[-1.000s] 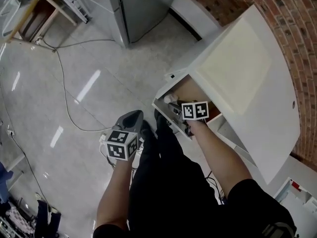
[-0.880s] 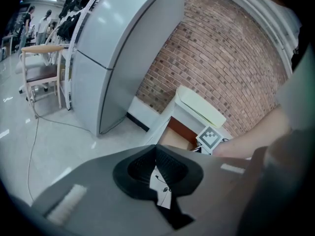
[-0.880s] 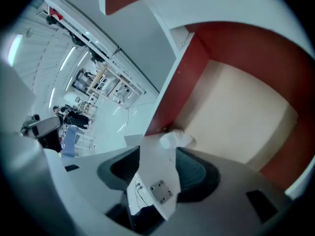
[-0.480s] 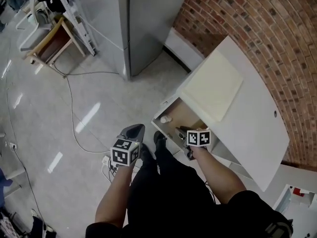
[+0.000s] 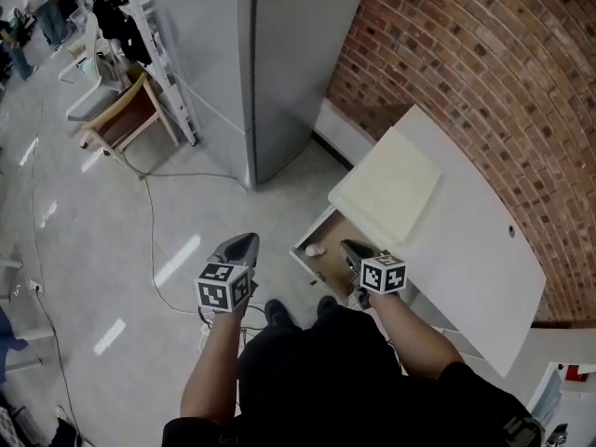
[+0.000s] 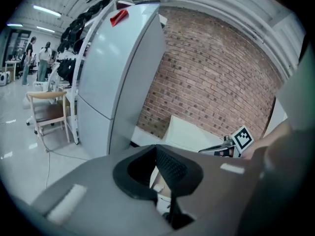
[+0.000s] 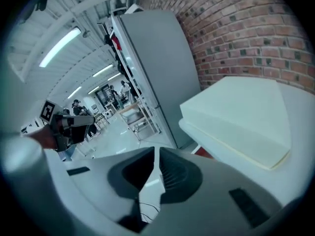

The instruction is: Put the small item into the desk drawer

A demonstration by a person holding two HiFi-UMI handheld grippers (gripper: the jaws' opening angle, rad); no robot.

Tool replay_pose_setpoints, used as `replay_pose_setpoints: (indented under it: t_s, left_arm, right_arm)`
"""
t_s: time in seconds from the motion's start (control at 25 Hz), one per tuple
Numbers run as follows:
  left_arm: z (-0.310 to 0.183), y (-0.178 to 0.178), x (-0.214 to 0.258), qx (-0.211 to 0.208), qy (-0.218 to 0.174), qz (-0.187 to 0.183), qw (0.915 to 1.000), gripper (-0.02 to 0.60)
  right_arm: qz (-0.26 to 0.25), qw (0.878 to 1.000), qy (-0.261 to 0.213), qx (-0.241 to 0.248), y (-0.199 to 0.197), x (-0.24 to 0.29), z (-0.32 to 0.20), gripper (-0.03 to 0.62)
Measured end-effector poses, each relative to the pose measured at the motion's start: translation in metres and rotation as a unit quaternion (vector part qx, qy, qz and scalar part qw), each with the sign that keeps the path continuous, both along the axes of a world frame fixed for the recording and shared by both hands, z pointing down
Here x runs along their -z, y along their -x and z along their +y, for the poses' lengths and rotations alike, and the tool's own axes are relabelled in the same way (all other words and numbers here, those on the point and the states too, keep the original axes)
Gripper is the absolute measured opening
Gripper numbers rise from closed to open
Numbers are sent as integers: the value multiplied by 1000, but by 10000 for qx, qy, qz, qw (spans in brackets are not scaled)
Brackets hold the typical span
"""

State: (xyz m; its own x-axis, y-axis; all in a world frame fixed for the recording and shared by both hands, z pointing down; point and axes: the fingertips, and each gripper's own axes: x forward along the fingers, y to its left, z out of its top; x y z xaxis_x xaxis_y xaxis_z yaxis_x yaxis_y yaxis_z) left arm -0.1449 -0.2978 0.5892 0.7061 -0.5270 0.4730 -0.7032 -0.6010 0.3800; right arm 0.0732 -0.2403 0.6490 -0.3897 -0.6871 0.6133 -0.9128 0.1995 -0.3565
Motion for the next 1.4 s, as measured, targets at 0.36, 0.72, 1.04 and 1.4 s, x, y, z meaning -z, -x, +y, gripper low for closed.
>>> replay_pose_setpoints:
  t_s: [0.36,0.72,1.04,1.4]
  left_arm:
    - [8,-29,81,233,-603,2,9979,11]
    - [32,-96,131,27,-912,-129,9957,12]
    - [37,-130,171,-54,-1268,-76,9919,12]
    - [22,-135,233,-53,-1987,-168,9799,12]
  right_arm:
    - [-511,9923,-1109,217,-24,108,7,17]
    - [-850,9702,-2244,323,-96,200,37,14]
    - [-868,9491,-2988,487,-130,260,56,12]
    - [-679,9289,-3570,713,-130,321,57,12]
